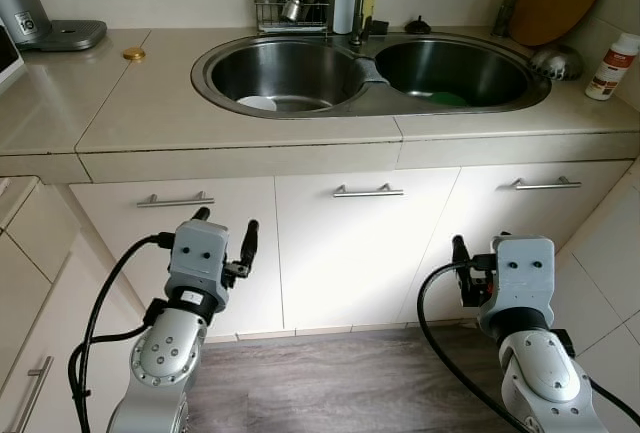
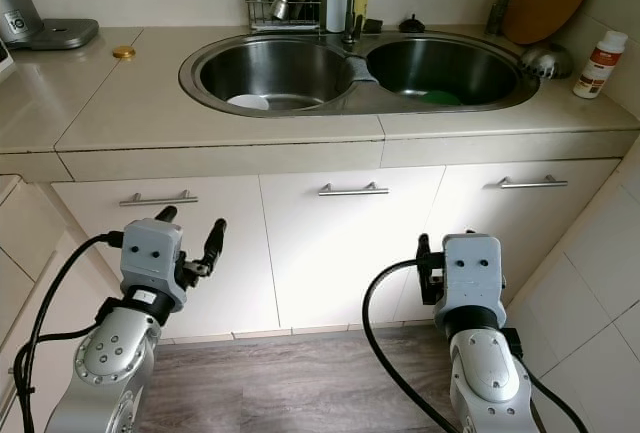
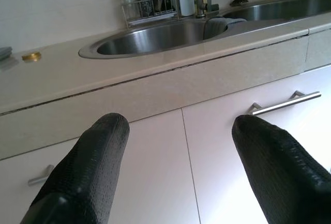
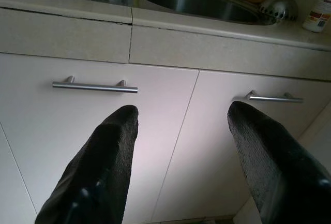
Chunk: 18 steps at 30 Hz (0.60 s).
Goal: Kitchen organization
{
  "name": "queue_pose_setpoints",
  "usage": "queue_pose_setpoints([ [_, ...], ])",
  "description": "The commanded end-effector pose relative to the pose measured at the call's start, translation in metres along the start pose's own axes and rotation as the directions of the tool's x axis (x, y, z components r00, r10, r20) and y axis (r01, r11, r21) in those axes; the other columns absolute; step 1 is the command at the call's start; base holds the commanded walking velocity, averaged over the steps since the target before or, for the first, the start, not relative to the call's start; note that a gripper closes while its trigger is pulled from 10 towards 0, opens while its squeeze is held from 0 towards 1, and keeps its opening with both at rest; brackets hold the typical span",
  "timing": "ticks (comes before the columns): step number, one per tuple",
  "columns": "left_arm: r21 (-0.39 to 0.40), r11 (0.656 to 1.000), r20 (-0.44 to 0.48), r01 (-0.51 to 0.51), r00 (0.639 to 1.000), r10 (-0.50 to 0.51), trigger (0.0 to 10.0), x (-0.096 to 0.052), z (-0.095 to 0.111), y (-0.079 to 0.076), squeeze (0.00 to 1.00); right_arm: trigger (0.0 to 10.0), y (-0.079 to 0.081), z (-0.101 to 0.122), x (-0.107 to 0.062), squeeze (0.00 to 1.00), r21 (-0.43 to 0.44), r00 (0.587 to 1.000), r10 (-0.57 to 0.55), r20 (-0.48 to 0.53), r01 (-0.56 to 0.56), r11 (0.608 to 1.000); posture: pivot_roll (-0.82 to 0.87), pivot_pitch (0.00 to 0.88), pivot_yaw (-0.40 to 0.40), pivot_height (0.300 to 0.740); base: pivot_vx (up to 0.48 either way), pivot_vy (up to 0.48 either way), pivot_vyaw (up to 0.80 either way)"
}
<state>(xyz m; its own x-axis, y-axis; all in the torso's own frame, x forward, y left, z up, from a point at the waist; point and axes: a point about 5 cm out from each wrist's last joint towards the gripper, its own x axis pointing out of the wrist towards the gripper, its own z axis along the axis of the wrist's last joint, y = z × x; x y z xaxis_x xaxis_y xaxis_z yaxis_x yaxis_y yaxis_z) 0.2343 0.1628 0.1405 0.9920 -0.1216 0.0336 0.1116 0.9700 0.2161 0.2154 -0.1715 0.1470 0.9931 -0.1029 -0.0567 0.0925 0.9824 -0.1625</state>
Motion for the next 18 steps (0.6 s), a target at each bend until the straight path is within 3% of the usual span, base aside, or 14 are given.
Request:
queue_pose_setpoints([
  [1,0.004,1.000,-0.011,0.002,1.000,-0.002,10.0,0.0008,-0.0016,-0.0003,0.00,10.0,-0.0011,-0.0013,-0.0004,0.00,0.003,1.000,-0.008,-0.005,0.008,1.000,0.07,0.000,-0.034,0.740,0.000,0.000,0.00],
  [13,0.004,1.000,-0.011,0.002,1.000,-0.002,10.0,0.0008,-0.0016,-0.0003,0.00,10.0,-0.0011,-0.0013,-0.0004,0.00,0.003,1.000,-0.008,-0.005,0.008,1.000,0.07,0.000,-0.034,0.740,0.000,0.000,0.00],
  [14,0.003,1.000,-0.012,0.003,1.000,-0.002,10.0,0.0010,-0.0016,-0.0005,0.00,10.0,-0.0011,-0.0013,-0.0005,0.00,-0.004,1.000,-0.003,-0.006,0.003,1.000,0.00,0.000,0.000,0.740,0.000,0.000,0.00],
  [15,-0.038,0.999,0.002,-0.001,1.000,0.001,10.0,0.0025,0.0012,-0.0003,0.00,10.0,-0.0043,0.0017,0.0029,0.00,0.018,1.000,-0.017,0.005,0.017,1.000,0.06,0.000,-0.031,0.740,0.000,0.000,0.00],
  [18,-0.056,0.998,0.008,-0.004,1.000,0.004,10.0,0.0032,0.0027,0.0000,0.00,10.0,-0.0058,0.0033,0.0046,0.00,0.029,1.000,-0.024,0.010,0.024,0.999,0.06,0.000,-0.031,0.740,0.000,0.000,0.00],
])
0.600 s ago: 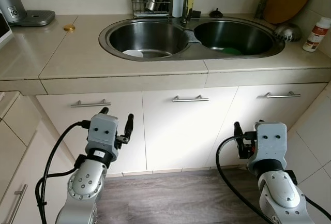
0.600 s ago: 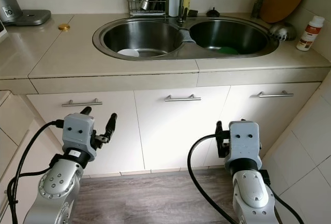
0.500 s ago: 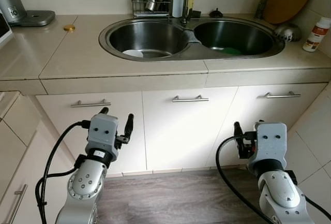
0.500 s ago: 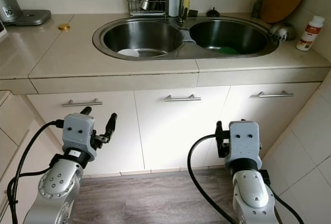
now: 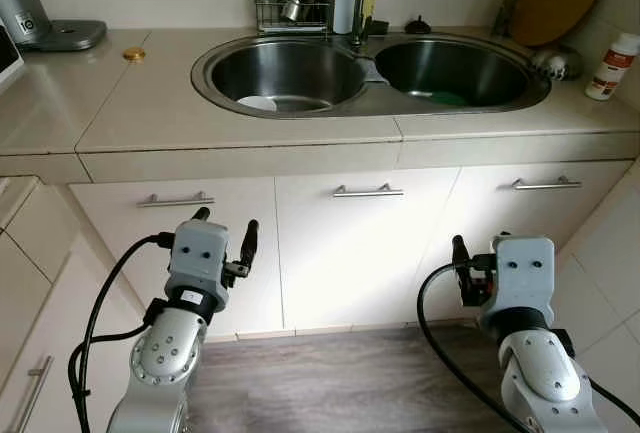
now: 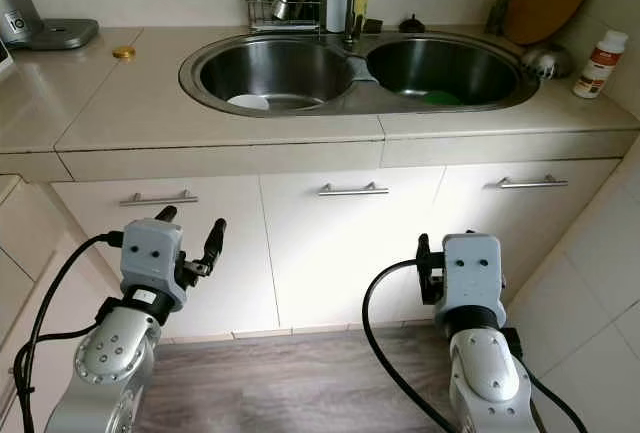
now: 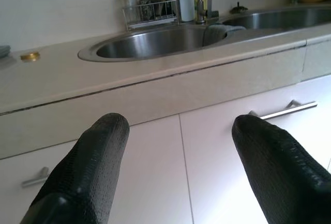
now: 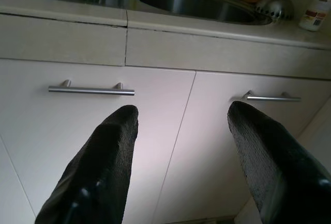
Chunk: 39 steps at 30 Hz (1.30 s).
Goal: Kitchen organization
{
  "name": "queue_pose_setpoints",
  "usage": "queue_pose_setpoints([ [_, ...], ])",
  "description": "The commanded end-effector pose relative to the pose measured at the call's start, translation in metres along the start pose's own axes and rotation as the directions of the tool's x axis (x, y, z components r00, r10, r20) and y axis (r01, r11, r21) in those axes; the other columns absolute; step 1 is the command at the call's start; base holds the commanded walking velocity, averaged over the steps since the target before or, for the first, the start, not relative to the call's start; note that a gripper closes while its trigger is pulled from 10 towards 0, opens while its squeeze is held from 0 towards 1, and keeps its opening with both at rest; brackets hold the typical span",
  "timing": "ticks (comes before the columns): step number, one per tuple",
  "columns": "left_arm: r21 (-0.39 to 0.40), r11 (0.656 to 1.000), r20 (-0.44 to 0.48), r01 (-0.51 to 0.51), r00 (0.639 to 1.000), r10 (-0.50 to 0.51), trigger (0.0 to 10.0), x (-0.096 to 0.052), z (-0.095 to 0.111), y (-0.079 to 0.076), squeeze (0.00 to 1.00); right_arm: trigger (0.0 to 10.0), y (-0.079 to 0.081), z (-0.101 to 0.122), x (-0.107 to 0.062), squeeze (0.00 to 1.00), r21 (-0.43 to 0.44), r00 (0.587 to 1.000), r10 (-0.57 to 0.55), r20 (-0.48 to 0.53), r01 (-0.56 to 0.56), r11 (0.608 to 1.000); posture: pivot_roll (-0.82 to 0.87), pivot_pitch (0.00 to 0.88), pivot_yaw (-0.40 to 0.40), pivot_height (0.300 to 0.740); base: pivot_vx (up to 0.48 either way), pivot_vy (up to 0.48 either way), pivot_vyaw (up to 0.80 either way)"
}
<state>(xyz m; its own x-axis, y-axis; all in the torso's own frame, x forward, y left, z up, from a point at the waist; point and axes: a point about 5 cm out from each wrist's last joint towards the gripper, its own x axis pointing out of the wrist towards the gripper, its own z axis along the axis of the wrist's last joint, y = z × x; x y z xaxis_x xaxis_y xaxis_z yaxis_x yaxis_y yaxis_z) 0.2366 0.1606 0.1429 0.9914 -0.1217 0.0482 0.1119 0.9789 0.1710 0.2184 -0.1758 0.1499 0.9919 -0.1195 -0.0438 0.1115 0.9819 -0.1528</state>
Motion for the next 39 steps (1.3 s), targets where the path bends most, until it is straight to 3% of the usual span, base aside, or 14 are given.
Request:
queue_pose_setpoints([
  [1,-0.011,1.000,-0.006,-0.002,1.000,0.002,10.0,0.001,0.000,0.001,0.00,10.0,-0.001,0.001,0.001,0.00,0.017,1.000,-0.006,0.001,0.006,1.000,0.06,0.000,-0.031,0.740,0.000,0.000,0.00],
  [14,-0.018,1.000,0.007,-0.002,1.000,0.002,10.0,0.001,0.002,0.002,0.00,10.0,-0.004,0.003,0.004,0.00,0.015,1.000,-0.014,0.008,0.014,1.000,0.06,0.000,-0.031,0.740,0.000,0.000,0.00],
  [20,0.001,1.000,0.015,0.000,1.000,0.000,10.0,0.001,0.004,0.003,0.00,10.0,-0.003,0.007,0.004,0.00,-0.037,0.999,-0.002,0.037,0.004,0.999,0.06,0.000,-0.030,0.740,0.000,0.000,0.00],
  [23,0.015,1.000,0.020,0.011,1.000,-0.012,10.0,0.001,0.003,0.001,0.00,10.0,0.000,0.011,0.003,0.00,-0.116,0.997,0.024,0.071,-0.015,0.993,0.06,0.000,-0.027,0.740,0.000,0.000,0.00],
  [29,0.021,1.000,0.021,0.014,1.000,-0.014,10.0,0.002,0.003,0.001,0.00,10.0,0.001,0.011,0.003,0.00,-0.183,0.997,0.037,0.070,-0.024,0.983,0.05,0.000,-0.026,0.740,0.000,0.000,0.00],
  [39,0.016,1.000,0.017,0.019,1.000,-0.019,10.0,0.002,0.002,-0.001,0.00,10.0,-0.001,0.008,0.004,0.00,-0.134,0.999,0.018,0.050,-0.011,0.991,0.05,0.000,-0.028,0.740,0.000,0.000,0.00],
])
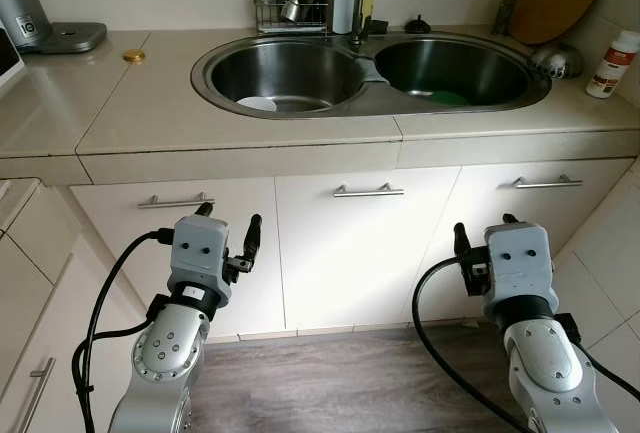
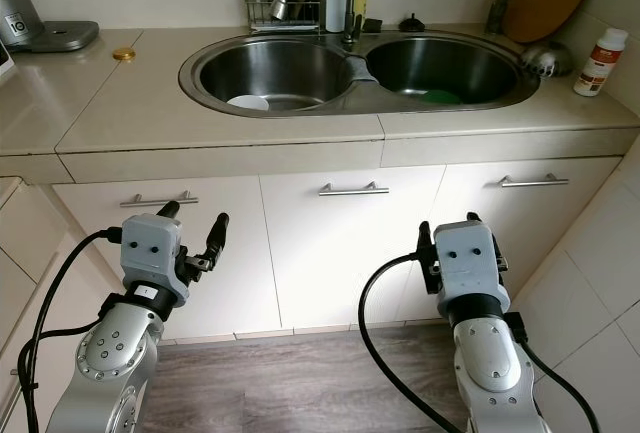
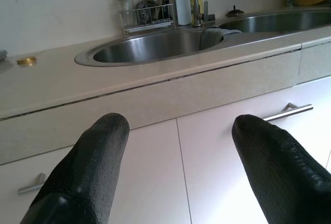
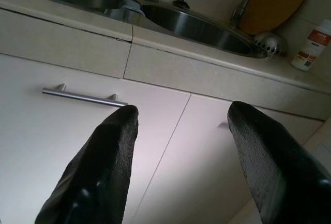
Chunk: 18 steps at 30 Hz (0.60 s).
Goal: Kitchen organization
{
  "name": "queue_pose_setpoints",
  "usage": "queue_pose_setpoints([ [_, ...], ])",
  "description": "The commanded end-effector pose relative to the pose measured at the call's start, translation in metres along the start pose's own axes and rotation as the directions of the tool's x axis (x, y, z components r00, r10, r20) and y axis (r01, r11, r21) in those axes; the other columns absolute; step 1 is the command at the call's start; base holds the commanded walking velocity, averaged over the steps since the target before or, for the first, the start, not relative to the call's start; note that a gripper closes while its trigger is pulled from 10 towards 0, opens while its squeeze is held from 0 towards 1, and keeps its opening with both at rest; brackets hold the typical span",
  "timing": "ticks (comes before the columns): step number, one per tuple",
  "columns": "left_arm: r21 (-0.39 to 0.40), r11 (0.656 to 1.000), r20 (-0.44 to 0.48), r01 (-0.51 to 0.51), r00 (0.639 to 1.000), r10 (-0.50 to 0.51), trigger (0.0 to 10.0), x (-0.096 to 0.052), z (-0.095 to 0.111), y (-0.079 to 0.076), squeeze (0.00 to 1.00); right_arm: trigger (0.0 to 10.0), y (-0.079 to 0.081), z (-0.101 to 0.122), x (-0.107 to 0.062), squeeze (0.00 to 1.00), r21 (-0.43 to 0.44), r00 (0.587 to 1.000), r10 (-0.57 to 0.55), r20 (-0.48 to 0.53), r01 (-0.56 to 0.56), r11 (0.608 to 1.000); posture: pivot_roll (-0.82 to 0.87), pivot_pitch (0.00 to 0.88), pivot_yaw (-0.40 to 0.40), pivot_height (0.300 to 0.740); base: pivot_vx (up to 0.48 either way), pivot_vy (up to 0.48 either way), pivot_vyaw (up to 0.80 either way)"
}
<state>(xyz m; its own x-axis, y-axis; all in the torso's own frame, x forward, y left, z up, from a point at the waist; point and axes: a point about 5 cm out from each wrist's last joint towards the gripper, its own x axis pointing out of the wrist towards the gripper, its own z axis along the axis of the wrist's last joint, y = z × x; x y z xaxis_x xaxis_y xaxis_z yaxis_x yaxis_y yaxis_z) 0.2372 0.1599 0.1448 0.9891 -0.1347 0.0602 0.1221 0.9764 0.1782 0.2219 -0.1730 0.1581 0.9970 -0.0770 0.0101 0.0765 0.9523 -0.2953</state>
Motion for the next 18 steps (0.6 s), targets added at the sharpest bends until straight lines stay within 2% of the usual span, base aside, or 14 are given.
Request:
queue_pose_setpoints([
  [1,0.009,1.000,0.003,0.008,1.000,-0.008,10.0,0.0016,0.0003,-0.0005,0.00,10.0,-0.0025,-0.0013,0.0014,0.00,0.013,1.000,-0.015,-0.012,0.015,1.000,0.05,0.000,-0.028,0.740,0.000,0.000,0.00],
  [7,0.008,1.000,-0.001,0.012,1.000,-0.012,10.0,0.0015,-0.0003,-0.0013,0.00,10.0,-0.0046,-0.0032,0.0017,0.00,0.037,0.999,-0.031,-0.033,0.032,0.999,0.05,0.000,-0.026,0.740,0.000,0.000,0.00],
  [8,0.008,1.000,-0.002,0.013,1.000,-0.013,10.0,0.0015,-0.0006,-0.0013,0.00,10.0,-0.0051,-0.0052,0.0019,0.00,0.070,0.998,-0.035,-0.048,0.039,0.997,0.05,0.000,-0.027,0.740,0.000,0.000,-0.80],
  [18,0.006,1.000,-0.005,0.012,1.000,-0.012,10.0,0.0013,-0.0020,-0.0007,0.00,10.0,-0.0054,-0.0077,0.0022,0.00,0.059,0.997,-0.045,-0.065,0.049,0.997,0.05,0.000,-0.023,0.740,0.000,0.000,-0.80],
])
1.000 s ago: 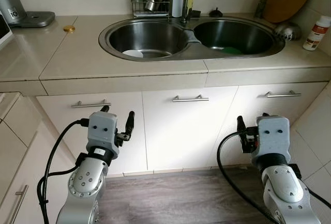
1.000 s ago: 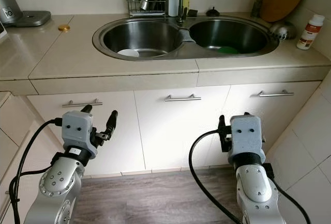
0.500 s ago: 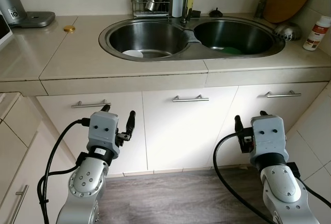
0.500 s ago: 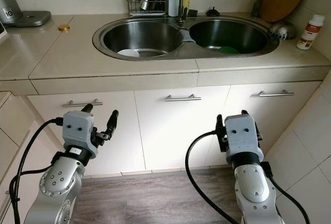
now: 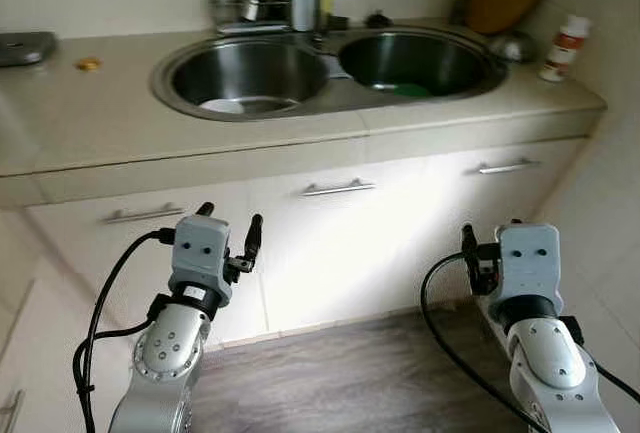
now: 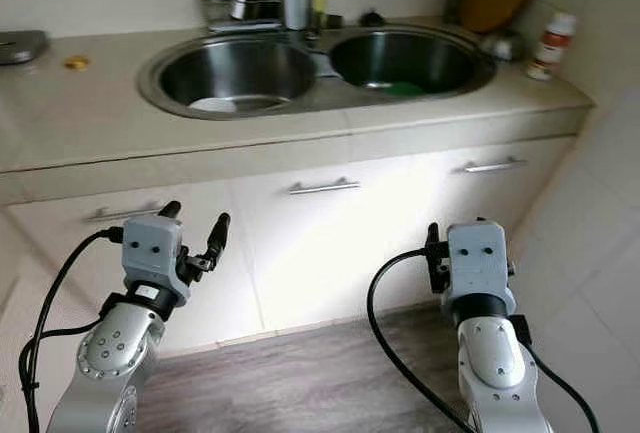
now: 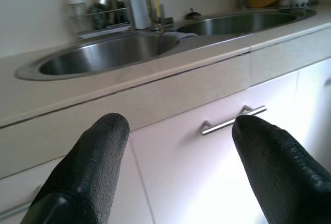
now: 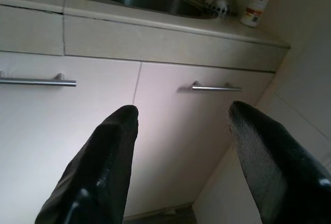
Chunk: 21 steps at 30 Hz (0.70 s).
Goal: Kitchen organization
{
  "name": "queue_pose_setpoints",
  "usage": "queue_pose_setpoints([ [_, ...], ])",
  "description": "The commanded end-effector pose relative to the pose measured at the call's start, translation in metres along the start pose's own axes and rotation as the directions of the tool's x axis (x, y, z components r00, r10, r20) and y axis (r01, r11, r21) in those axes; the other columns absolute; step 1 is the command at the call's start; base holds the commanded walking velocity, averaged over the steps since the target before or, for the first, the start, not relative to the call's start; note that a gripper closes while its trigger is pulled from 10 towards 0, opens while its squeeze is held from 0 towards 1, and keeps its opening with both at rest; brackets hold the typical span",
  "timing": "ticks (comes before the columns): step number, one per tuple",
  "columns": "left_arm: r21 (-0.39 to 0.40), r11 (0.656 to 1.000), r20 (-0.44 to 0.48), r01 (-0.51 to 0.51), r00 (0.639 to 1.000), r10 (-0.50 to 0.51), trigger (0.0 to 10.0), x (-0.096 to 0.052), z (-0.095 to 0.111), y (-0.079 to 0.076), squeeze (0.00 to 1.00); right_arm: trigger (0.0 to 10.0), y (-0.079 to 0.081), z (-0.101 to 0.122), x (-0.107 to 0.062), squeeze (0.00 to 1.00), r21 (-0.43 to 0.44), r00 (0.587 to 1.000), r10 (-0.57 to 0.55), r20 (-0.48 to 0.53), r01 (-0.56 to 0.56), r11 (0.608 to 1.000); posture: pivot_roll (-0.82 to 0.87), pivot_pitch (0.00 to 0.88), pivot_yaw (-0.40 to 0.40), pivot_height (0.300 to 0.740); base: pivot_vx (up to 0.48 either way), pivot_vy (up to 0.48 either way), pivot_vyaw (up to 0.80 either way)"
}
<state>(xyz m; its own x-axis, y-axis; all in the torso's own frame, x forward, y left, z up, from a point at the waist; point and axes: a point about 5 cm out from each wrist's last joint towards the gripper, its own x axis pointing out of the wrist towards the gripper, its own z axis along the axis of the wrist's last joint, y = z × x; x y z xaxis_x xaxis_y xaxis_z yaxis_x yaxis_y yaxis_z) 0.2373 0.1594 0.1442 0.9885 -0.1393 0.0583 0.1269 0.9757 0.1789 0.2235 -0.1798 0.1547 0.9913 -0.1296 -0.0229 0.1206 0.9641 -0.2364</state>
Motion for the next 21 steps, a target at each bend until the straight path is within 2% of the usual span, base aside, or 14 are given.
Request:
queue_pose_setpoints([
  [1,0.005,1.000,-0.004,0.007,1.000,-0.007,10.0,0.0009,-0.0017,0.0000,0.00,10.0,0.0000,-0.0026,0.0002,0.00,-0.001,1.000,-0.006,-0.018,0.006,1.000,0.05,0.000,-0.023,0.740,0.000,0.000,-0.80],
  [21,0.000,1.000,-0.003,-0.004,1.000,0.004,10.0,0.0020,-0.0020,0.0013,0.00,10.0,-0.0015,-0.0009,0.0010,0.00,-0.027,0.999,-0.036,-0.005,0.036,0.999,0.05,0.000,-0.020,0.740,0.000,0.000,-0.80],
])
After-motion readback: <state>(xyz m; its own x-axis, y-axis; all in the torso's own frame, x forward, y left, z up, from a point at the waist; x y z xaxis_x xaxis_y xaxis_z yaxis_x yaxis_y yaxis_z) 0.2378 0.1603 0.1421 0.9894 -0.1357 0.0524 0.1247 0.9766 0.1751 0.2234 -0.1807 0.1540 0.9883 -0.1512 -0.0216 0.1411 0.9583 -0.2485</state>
